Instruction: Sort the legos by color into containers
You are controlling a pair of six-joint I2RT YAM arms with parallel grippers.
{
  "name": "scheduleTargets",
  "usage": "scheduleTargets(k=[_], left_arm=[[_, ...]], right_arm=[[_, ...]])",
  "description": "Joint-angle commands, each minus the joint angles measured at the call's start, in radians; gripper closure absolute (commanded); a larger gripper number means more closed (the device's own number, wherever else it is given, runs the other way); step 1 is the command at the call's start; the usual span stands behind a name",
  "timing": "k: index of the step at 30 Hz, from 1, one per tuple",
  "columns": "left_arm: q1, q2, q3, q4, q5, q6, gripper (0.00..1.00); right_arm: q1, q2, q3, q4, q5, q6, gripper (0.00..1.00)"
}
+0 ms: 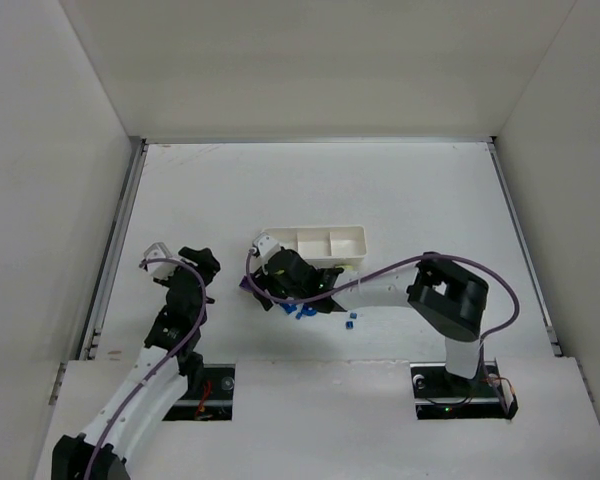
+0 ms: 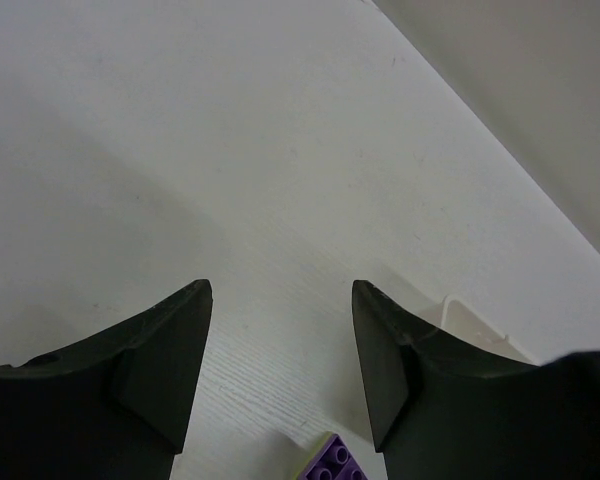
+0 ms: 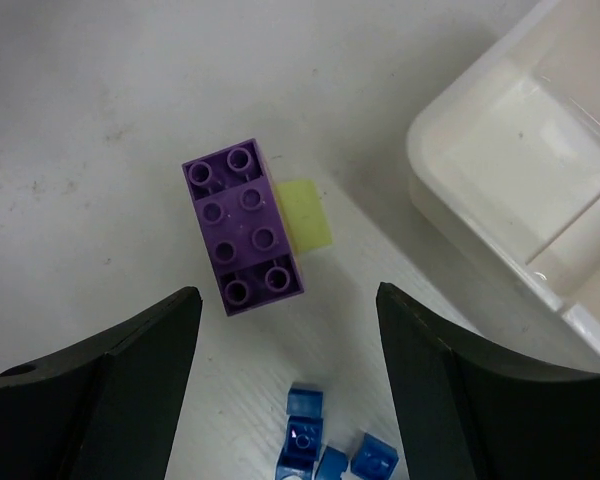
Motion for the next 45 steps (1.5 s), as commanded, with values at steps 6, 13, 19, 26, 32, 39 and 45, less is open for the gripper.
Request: scheduleTargets(k=[6, 13, 19, 26, 32, 39, 45], left_arm=[[0.063, 0.111, 0.006, 0.101, 0.097, -0.043, 0.45], [0.092, 0.112, 0.003, 0.101, 0.107, -0.055, 0.44], [0.089, 0.138, 0.004, 0.112, 0.107, -0.061, 0.44], [0.085, 0.169, 0.01, 0.126, 0.107, -0.072, 0.44], [0.091, 0.16, 0.01, 0.123, 0.11, -0.077, 0.42], [0.051, 0.118, 0.022, 0.134, 0.146, -0.112, 0.41], [-0.007, 0.1, 0.124, 0.075, 0.263, -0.237, 0.41]], right_arm=[[0.001, 0.044, 0.104, 0.038, -0.078, -0.046, 0.26], [0.001, 0.092, 0.139, 0.018, -0.081, -0.052, 0.35], [-0.002, 0.104, 0.145, 0.018, -0.074, -0.052, 0.47], [-0.002, 0.121, 0.15, 0.013, -0.055, -0.051, 0.62], [0.0, 0.035, 0.116, 0.033, -0.049, -0.01, 0.74], [-0.055, -0.155, 0.009, 0.102, -0.107, 0.173, 0.74], [-0.138, -0.291, -0.068, 0.148, -0.162, 0.309, 0.74]])
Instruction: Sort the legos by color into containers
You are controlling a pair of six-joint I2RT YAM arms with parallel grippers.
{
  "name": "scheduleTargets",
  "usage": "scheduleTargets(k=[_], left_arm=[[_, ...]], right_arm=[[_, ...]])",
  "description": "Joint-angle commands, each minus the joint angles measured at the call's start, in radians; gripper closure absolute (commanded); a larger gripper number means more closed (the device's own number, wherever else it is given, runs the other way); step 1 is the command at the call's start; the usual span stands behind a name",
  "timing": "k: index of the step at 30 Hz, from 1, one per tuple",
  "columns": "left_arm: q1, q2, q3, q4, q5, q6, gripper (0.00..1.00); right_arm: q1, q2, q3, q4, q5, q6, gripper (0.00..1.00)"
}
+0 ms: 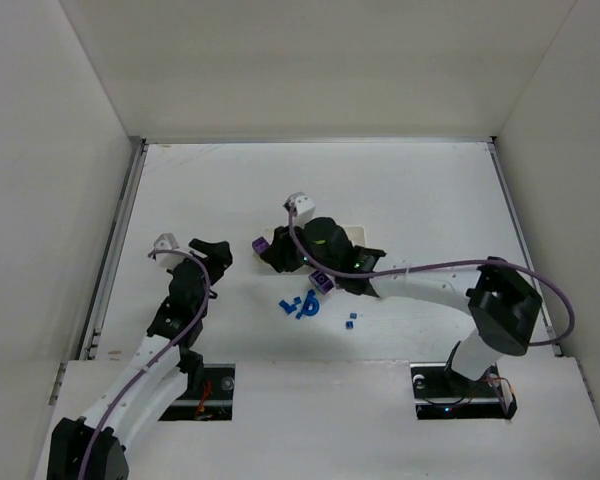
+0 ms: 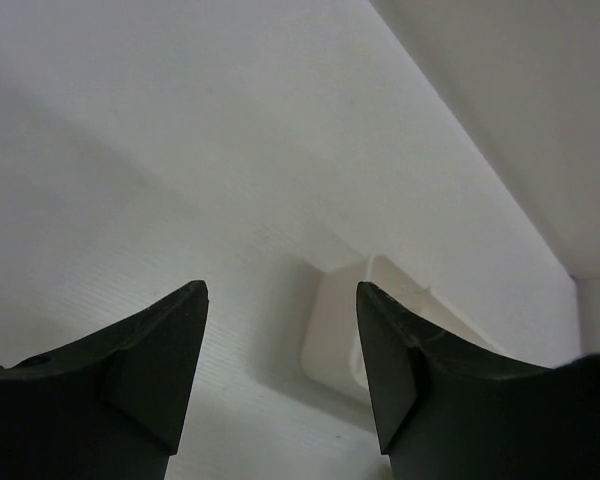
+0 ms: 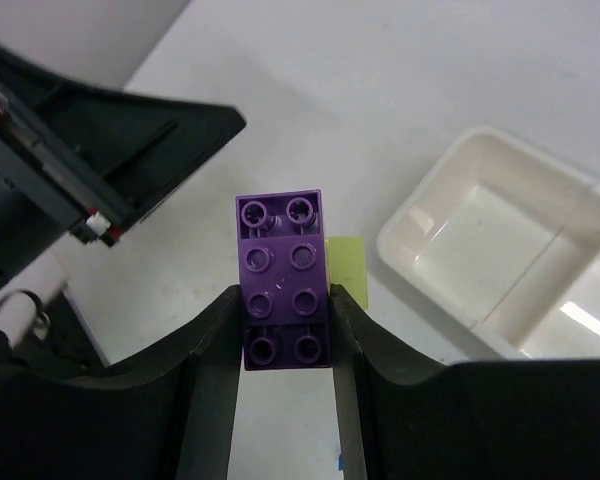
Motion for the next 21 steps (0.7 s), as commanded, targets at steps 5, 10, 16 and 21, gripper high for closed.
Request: scheduleTargets(k=[5, 10, 16, 21], left_arm=[[0.016, 0.016, 0.173, -0.041, 0.245, -0.412, 0.4], [0.068, 0.116, 0.207, 0.039, 0.481, -0.666, 0.41], [0.039, 0.145, 0.207, 0.106, 0.542, -0.799, 0.45], [0.005, 0.133, 0.196, 0.12, 0.516, -0.854, 0.46]], right_arm=[[-0.098, -0.13, -0.107, 0.199, -0.053, 0.141, 0.74], [-0.152, -0.139, -0.159, 0.362, -0.09, 0.16, 0.74], [-0.178, -0.112, -0.179, 0.561, -0.104, 0.222, 0.74], [-0.175, -0.049, -0.168, 0.66, -0.064, 0.215, 0.74]])
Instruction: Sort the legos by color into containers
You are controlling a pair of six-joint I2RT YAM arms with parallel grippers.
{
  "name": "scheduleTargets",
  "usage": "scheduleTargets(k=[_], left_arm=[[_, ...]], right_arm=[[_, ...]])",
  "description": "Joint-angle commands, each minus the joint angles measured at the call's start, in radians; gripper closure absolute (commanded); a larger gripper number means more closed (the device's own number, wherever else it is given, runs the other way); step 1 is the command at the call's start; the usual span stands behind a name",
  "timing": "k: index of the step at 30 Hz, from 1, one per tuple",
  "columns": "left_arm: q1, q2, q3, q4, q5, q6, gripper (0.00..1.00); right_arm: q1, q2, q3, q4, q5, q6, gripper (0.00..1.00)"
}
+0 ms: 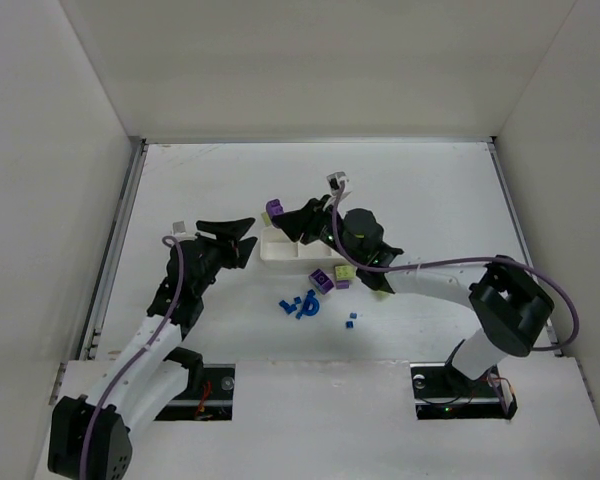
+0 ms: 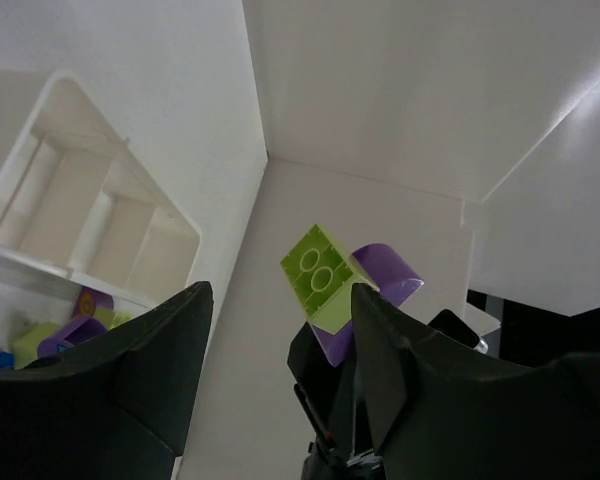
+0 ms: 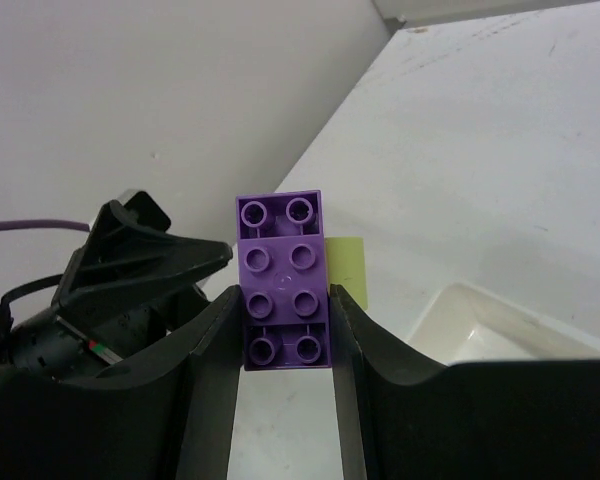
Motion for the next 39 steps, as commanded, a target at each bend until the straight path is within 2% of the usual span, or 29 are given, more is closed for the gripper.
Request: scheduleTargets(k=[1, 8, 20, 26, 39], left_arm=[[-0.021, -0.021, 0.015, 0.065, 0.022, -0.122, 0.46], [-0.032, 0.025, -0.036, 0.156, 0.026, -0.202, 0.44], [-0.087, 0.189, -0.051, 0.36, 0.02, -0.315, 0.45], [-0.088, 0.182, -0.079, 0.369, -0.021, -0.335, 0.44], [-0.093, 0.241, -0.073, 0.423, -0.012, -0.366, 0.47]], right_arm=[[0.002, 0.041, 0.018, 0.163, 0.024, 0.009, 0.74], [0.023, 0.063, -0.01, 0.171, 0.088, -0.049, 0.74], [0.074, 0.081, -0.053, 0.257, 0.145, -0.103, 0.73], [0.086, 0.084, -0.073, 0.263, 0.167, -0.11, 0.73], [0.132, 0.089, -0.109, 0.287, 0.223, -0.164, 0.73]])
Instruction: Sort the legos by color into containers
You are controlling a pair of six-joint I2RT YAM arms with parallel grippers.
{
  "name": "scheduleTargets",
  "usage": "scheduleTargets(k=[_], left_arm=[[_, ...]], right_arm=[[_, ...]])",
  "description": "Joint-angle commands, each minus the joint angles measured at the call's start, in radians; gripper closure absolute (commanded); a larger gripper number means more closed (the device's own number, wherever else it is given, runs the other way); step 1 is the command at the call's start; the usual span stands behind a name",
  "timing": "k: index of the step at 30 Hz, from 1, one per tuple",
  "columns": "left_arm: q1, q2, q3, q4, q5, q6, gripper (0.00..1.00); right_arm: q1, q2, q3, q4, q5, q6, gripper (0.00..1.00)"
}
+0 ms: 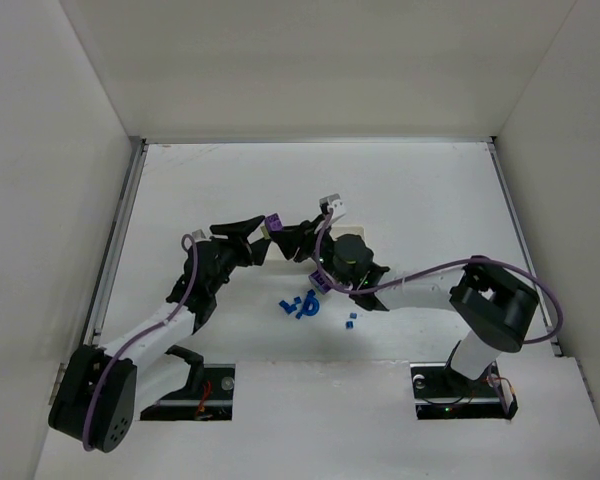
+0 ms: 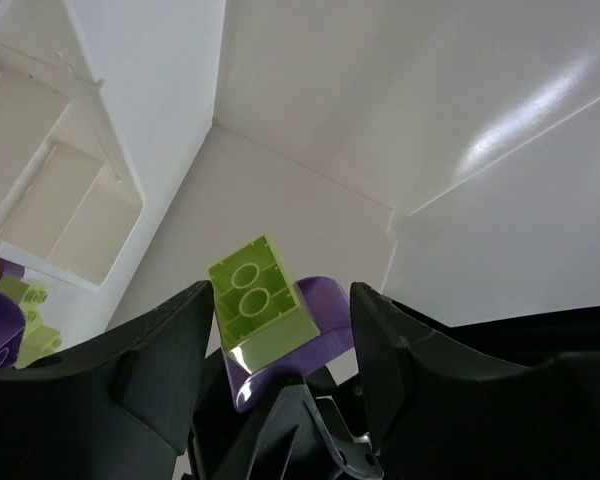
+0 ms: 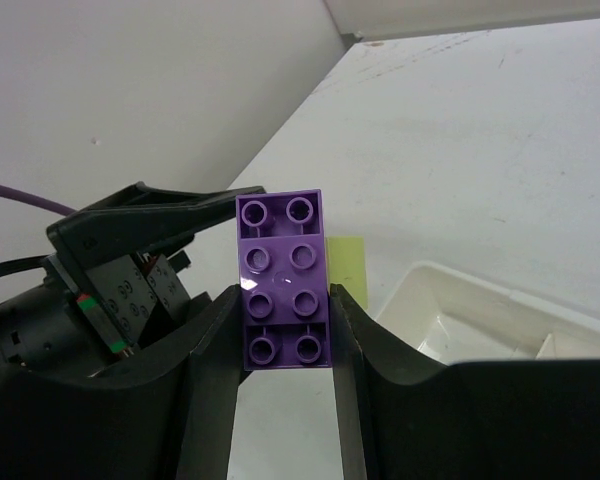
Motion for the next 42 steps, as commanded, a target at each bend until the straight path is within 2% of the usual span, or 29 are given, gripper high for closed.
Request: scheduleTargets(k=[1, 10, 14, 17, 23, 27, 38, 42], left_arm=[[-0.011, 0.031, -0.005, 0.126, 0.012, -0.047, 0.48], [-0.016, 0.074, -0.008, 0.175, 0.018, -0.075, 0.59], [-0.013, 0.078, -0.002, 0.175, 0.018, -0.069, 0.66], [-0.01, 0.092, 0.003, 0.175, 0.036, -0.069, 0.68], [-0.007, 0.106, 0.013, 0.188, 0.072, -0.064, 0.53], [0.001, 0.101, 0.012, 0.188, 0.076, -0.063, 0.52], [0.013, 0.118, 0.0, 0.254, 0.084, -0.047, 0.85], [0.027, 0.121, -0.01, 0.251, 0.082, -0.003, 0.91]], right_arm=[[0.02, 0.016, -0.01, 0.086, 0.023, -0.026, 0.73], [0.058, 0.04, 0.001, 0.085, 0.08, -0.109, 0.72], [0.075, 0.053, 0.007, 0.076, 0.123, -0.163, 0.72], [0.096, 0.065, 0.016, 0.071, 0.161, -0.215, 0.72], [0.136, 0.102, 0.039, 0.071, 0.243, -0.322, 0.72], [0.161, 0.126, 0.05, 0.074, 0.284, -0.37, 0.72], [0.175, 0.129, 0.042, 0.086, 0.303, -0.369, 0.72], [0.175, 0.076, 0.016, 0.085, 0.272, -0.338, 0.73]])
